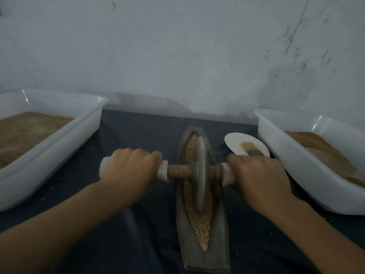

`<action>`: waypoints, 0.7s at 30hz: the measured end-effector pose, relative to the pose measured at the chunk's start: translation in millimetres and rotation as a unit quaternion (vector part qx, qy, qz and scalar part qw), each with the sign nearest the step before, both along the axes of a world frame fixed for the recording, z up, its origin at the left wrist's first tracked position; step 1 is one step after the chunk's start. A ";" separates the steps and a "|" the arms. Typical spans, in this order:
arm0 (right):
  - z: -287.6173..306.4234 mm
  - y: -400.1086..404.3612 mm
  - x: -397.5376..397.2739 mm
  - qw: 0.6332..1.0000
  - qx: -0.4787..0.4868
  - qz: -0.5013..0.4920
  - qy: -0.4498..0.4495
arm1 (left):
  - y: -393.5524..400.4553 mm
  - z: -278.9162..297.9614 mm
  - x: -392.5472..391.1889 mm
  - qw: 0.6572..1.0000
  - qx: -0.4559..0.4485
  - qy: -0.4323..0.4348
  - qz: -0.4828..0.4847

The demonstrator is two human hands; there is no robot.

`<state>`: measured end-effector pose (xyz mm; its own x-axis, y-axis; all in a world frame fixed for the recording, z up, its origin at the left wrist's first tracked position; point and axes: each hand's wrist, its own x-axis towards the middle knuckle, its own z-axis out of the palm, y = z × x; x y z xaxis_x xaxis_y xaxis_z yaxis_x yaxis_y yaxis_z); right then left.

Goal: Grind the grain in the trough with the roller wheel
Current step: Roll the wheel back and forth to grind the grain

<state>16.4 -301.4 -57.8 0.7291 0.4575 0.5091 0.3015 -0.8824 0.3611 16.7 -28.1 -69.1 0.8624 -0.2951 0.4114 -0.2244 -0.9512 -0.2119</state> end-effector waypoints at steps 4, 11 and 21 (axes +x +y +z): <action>4.1 0.2 -21.7 0.999 -0.011 0.037 -0.024 | 19.1 -10.4 -30.8 0.995 -0.007 -0.031 -0.093; 2.4 13.1 70.3 0.998 -0.026 -0.060 0.009 | -8.7 -3.3 47.6 0.998 -0.028 -0.030 0.046; -4.9 -1.4 -19.2 0.999 0.043 -0.005 0.019 | -6.4 4.9 5.0 0.997 0.028 -0.067 -0.015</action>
